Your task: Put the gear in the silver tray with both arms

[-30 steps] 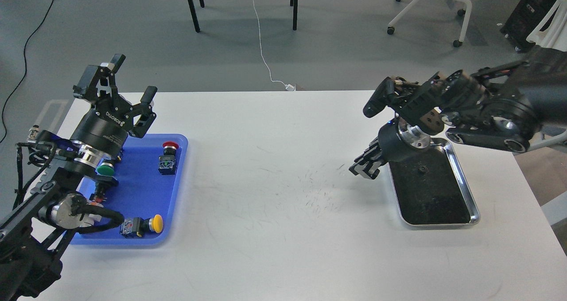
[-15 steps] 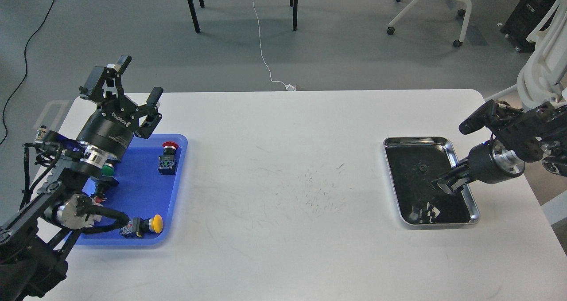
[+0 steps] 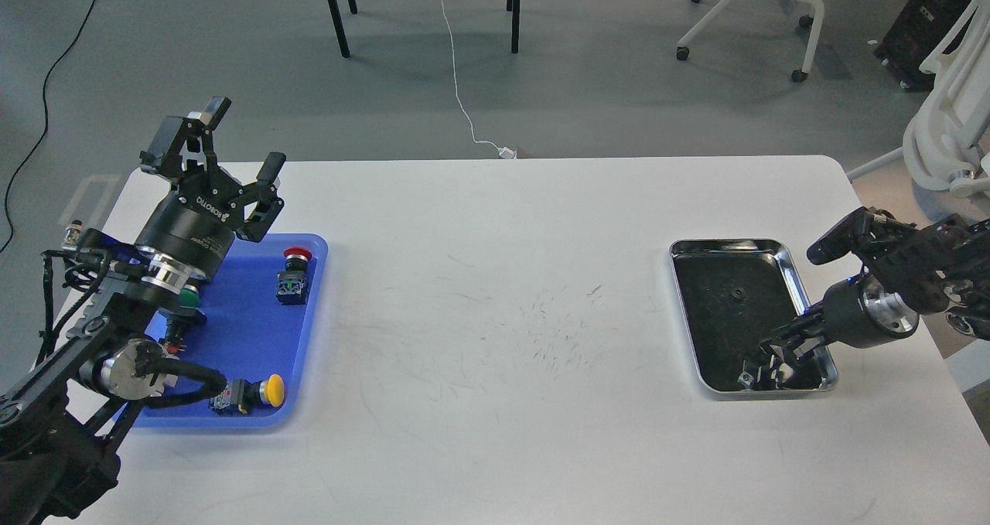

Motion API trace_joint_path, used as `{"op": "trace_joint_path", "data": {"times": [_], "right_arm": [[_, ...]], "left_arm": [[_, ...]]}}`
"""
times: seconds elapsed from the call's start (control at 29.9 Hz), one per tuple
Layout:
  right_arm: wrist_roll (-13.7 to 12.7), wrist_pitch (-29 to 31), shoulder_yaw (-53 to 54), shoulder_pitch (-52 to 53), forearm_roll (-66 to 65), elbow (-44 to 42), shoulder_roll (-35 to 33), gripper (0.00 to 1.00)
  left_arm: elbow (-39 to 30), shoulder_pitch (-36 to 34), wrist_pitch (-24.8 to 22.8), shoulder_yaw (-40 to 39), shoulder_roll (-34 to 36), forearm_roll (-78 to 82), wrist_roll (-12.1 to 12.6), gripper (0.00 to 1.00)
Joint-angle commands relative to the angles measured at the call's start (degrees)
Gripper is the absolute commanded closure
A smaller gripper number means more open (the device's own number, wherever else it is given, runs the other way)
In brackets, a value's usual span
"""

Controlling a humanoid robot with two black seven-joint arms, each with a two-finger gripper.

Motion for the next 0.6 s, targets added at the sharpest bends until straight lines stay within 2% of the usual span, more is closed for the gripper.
{"op": "trace_joint_path", "data": {"times": [0.0, 0.07, 0.17, 0.2, 0.4, 0.57], "right_arm": [[0.00, -0.22, 0.78, -0.12, 0.09, 0.04, -0.43, 0.46], [0.00, -0.31, 0.96, -0.12, 0.09, 0.13, -0.52, 0.37], [0.00, -0.31, 2.98, -0.12, 0.26, 0.39, -1.22, 0.09], [0.00, -0.31, 3.94, -0.12, 0.35, 0.65, -1.83, 0.06], [0.00, -0.14, 15.62, -0.29, 4.99, 2.24, -4.12, 0.05], [0.00, -0.22, 27.22, -6.79, 31.06, 2.59, -4.83, 0.05]], "left_arm": [[-0.08, 0.11, 0.00, 0.00, -0.01, 0.00, 0.00, 0.02], [-0.08, 0.11, 0.00, 0.00, -0.01, 0.00, 0.00, 0.02], [-0.08, 0.11, 0.00, 0.00, -0.27, 0.00, 0.00, 0.02], [-0.08, 0.11, 0.00, 0.00, -0.27, 0.00, 0.00, 0.02], [-0.35, 0.11, 0.00, 0.08, -0.27, 0.00, 0.00, 0.02], [-0.52, 0.20, 0.00, 0.09, -1.15, 0.00, -0.09, 0.02]]}}
